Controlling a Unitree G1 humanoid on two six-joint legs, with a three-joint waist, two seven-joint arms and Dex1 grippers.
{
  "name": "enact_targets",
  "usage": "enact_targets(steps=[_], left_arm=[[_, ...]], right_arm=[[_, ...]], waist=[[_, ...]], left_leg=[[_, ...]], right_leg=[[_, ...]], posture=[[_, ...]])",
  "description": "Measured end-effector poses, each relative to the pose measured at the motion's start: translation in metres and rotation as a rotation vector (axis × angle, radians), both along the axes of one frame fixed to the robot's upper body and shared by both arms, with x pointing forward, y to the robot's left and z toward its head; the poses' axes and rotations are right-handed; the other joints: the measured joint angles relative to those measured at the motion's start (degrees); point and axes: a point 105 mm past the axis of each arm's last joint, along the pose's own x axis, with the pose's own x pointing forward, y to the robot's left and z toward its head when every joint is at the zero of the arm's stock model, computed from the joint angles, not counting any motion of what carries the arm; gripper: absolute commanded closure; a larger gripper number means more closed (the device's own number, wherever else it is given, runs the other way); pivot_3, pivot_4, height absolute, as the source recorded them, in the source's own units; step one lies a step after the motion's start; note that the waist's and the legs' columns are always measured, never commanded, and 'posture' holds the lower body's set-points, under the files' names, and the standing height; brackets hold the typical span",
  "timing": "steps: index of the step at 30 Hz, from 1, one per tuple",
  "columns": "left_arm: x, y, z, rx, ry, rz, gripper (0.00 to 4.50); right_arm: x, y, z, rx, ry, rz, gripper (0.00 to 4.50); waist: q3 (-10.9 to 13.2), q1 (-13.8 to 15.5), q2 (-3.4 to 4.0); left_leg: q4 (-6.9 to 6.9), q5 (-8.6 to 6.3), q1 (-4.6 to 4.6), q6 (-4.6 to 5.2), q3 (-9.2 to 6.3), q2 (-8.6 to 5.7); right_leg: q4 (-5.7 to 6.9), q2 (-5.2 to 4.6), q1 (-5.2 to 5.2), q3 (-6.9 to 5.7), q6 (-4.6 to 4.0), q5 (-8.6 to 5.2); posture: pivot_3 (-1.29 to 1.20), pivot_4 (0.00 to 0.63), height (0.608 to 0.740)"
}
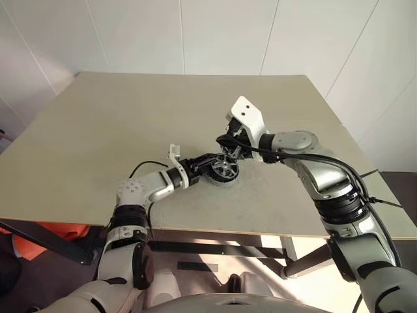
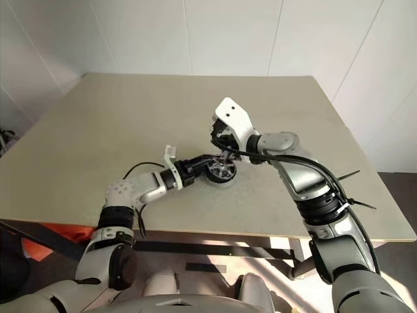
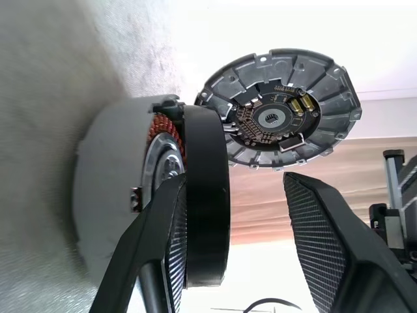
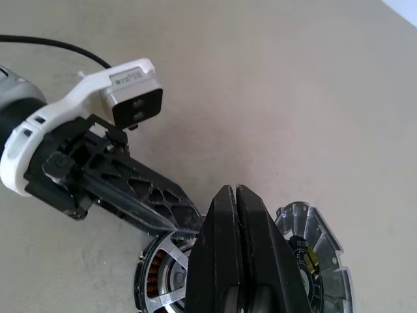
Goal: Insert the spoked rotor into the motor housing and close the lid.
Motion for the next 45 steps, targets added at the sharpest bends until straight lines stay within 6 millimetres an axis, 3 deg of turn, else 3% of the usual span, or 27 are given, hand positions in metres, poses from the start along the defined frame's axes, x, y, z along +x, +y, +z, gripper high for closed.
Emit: enact_targets(steps=[4, 11, 14, 17, 19, 23, 28, 33, 36, 40, 45], left_arm=[[-0.005, 0.028, -0.008, 0.050, 0.011, 0.068, 2.10], [-0.015, 0.045, -0.005, 0.116, -0.036, 0.113, 2.10], [-0.017, 0.048, 0.002, 0.165, -0.093, 0.128, 2.10], [-0.017, 0.054, 0.010, 0.215, -0.150, 0.149, 2.10], [-0.017, 0.060, 0.016, 0.246, -0.183, 0.163, 2.10], [-0.019, 0.064, 0.019, 0.275, -0.206, 0.174, 2.10], [-0.019, 0.068, 0.016, 0.291, -0.206, 0.189, 2.10], [-0.018, 0.065, 0.018, 0.371, -0.263, 0.155, 2.10], [-0.015, 0.071, 0.019, 0.592, -0.361, 0.135, 2.10], [-0.010, 0.078, 0.021, 0.865, -0.520, 0.111, 2.05], [-0.012, 0.079, 0.024, 1.015, -0.650, 0.056, 2.05]], right_arm=[[-0.002, 0.000, -0.005, -0.001, 0.014, 0.011, 4.50], [-0.006, 0.007, -0.022, -0.002, 0.064, 0.037, 4.50], [-0.001, 0.005, -0.045, 0.008, 0.144, 0.005, 4.50], [0.000, -0.001, -0.082, -0.001, 0.238, -0.046, 4.50], [0.003, -0.001, -0.085, -0.003, 0.226, -0.044, 4.50], [0.004, -0.003, -0.087, -0.007, 0.216, -0.044, 4.50], [-0.002, -0.006, -0.082, -0.025, 0.196, -0.010, 4.50], [-0.018, -0.006, -0.044, -0.088, 0.038, 0.146, 4.50], [-0.017, -0.020, -0.037, -0.208, -0.039, 0.184, 4.50], [-0.012, -0.039, -0.034, -0.402, -0.109, 0.254, 3.61], [-0.018, -0.041, -0.050, -0.557, -0.133, 0.413, 1.89]], waist=[[0.00, 0.00, 0.00], [0.00, 0.10, 0.00], [0.00, -0.04, -0.01], [0.00, -0.05, 0.00], [-0.07, -0.13, 0.02], [-0.11, -0.09, -0.05], [-0.10, 0.01, -0.06], [-0.09, 0.00, -0.05], [-0.08, -0.03, -0.05], [-0.08, -0.10, -0.04], [-0.08, -0.34, -0.04]], left_leg=[[-0.10, 0.00, 0.00, -0.01, 0.00, 0.00], [-0.19, 0.00, -0.01, 0.00, -0.01, 0.00], [-0.26, 0.00, -0.05, 0.00, -0.01, 0.01], [-0.27, 0.01, -0.07, -0.01, 0.00, 0.03], [-0.30, 0.00, 0.09, 0.00, 0.02, 0.01], [-0.30, -0.09, 0.66, 0.15, 0.02, 0.00], [-0.31, -0.09, 0.60, 0.15, 0.02, 0.00], [-0.50, -0.04, 0.54, 0.06, 0.02, 0.04], [-0.52, -0.05, 0.49, 0.09, 0.02, 0.04], [-0.49, -0.08, 0.49, 0.13, 0.03, 0.03], [-0.44, -0.08, 0.38, 0.14, 0.05, 0.04]], right_leg=[[-0.10, 0.00, 0.00, -0.03, 0.00, 0.00], [-0.30, -0.01, 0.00, -0.11, 0.00, 0.00], [-0.32, -0.01, 0.01, -0.13, 0.00, 0.00], [-0.35, -0.02, -0.01, -0.16, -0.01, 0.00], [-0.37, -0.01, 0.16, -0.14, 0.00, 0.00], [-0.49, -0.01, 0.55, -0.14, 0.37, -0.23], [-0.55, -0.01, 0.56, -0.13, 0.39, -0.23], [-0.59, 0.02, 0.42, -0.15, 0.07, -0.05], [-0.65, 0.02, 0.40, -0.17, 0.08, -0.06], [-0.63, 0.00, 0.39, -0.16, 0.11, -0.07], [-0.51, 0.00, 0.23, -0.14, 0.06, -0.05]], posture=[[0.00, 0.000, 0.740], [0.00, 0.000, 0.740], [0.00, 0.000, 0.740], [0.00, 0.000, 0.740], [0.00, 0.000, 0.740], [0.00, 0.000, 0.740], [0.00, 0.000, 0.740], [0.00, 0.000, 0.740], [0.00, 0.000, 0.740], [0.00, 0.000, 0.740], [0.00, 0.000, 0.740]])
